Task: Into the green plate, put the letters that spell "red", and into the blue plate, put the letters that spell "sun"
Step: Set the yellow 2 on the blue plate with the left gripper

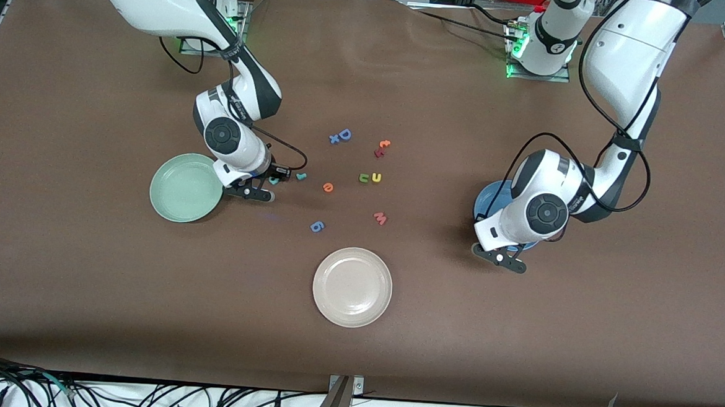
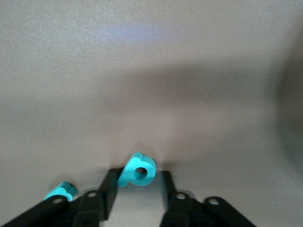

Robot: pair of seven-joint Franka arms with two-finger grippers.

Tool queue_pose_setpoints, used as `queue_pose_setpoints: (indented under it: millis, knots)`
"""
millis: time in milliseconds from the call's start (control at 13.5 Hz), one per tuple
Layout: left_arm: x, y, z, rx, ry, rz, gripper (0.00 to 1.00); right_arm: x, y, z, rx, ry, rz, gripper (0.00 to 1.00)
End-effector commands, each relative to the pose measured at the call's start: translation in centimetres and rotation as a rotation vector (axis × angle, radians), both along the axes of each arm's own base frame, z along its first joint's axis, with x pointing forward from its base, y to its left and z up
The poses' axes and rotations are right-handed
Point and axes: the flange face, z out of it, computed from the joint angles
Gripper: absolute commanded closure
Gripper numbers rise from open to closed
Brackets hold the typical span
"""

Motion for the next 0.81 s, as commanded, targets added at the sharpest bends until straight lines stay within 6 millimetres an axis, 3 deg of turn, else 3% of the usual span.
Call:
queue_pose_setpoints:
  millis: [0,74,148,443,738]
  knots:
    - [0.1,-0.2,0.4,0.012,-0.015,-0.035,0.71,0.0,0.0,-0.4,-0.002,-0.005,0.010,0.77]
    - [0.0,-0.2,0.4,0.013,-0.015,-0.035,0.56,0.0,0.0,-0.4,-0.003,-0.004,0.010,0.80]
    - [0.0,-0.3,0.6,0.012,-0.016,-0.036,0.01,0.0,0.0,-0.4,-0.004,-0.003,0.009,0.80]
    - [0.0,-1.1,2.1,0.011,-0.028,-0.036,0.00,0.2,-0.3,0.3,-0.015,0.007,0.001,0.80]
    - [-1.6,-5.6,4.1,0.027,-0.033,0.007,0.01,0.9,0.4,1.4,0.001,-0.025,0.004,0.80]
